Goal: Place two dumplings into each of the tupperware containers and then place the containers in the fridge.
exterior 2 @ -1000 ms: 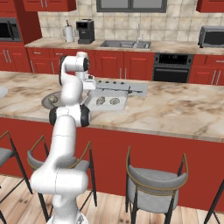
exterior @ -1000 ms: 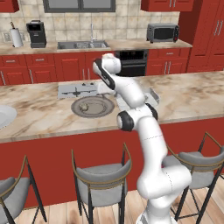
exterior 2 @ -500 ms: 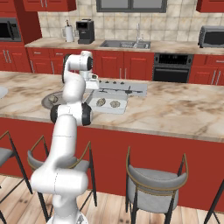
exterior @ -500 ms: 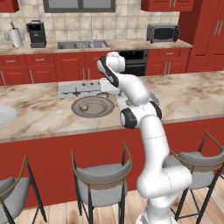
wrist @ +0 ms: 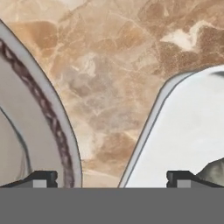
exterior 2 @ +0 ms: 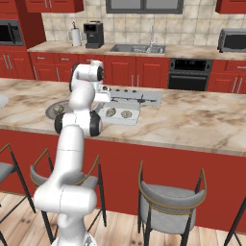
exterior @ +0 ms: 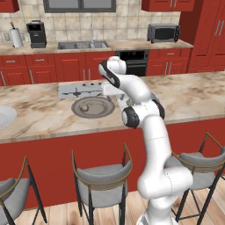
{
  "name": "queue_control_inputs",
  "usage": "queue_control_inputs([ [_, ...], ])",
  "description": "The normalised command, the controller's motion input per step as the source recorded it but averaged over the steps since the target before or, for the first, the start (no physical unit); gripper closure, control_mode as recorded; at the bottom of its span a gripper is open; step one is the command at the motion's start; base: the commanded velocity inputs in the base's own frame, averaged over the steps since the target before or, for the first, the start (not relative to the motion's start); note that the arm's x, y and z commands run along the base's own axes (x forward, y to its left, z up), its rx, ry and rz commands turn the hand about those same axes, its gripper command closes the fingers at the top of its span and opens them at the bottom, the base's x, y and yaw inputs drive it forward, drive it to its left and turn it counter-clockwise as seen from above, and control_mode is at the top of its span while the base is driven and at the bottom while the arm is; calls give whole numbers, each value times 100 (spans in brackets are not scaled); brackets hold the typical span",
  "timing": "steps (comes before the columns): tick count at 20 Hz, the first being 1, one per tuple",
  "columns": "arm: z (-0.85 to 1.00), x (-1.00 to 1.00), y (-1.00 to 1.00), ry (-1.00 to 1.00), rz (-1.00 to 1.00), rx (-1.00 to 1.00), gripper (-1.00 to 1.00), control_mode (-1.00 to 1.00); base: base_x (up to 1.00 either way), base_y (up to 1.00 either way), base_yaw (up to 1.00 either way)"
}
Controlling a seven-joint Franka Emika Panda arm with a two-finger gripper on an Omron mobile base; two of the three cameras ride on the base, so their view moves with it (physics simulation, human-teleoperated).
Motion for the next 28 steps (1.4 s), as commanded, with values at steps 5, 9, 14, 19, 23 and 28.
queue_control_inputs([
  [5, -39, -15, -3, -3, 0, 0, -100, -100, 0, 0, 0],
  [9, -28, -10, 0, 0, 0, 0, -100, -100, 0, 0, 0],
  [14, -11, -4, 0, 0, 0, 0, 100, -100, 0, 0, 0],
  [19, 0, 0, 0, 0, 0, 0, 100, -100, 0, 0, 0],
  [23, 0, 0, 0, 0, 0, 0, 100, -100, 0, 0, 0],
  [28, 12, 0, -9, -1, 1, 0, 100, -100, 0, 0, 0],
])
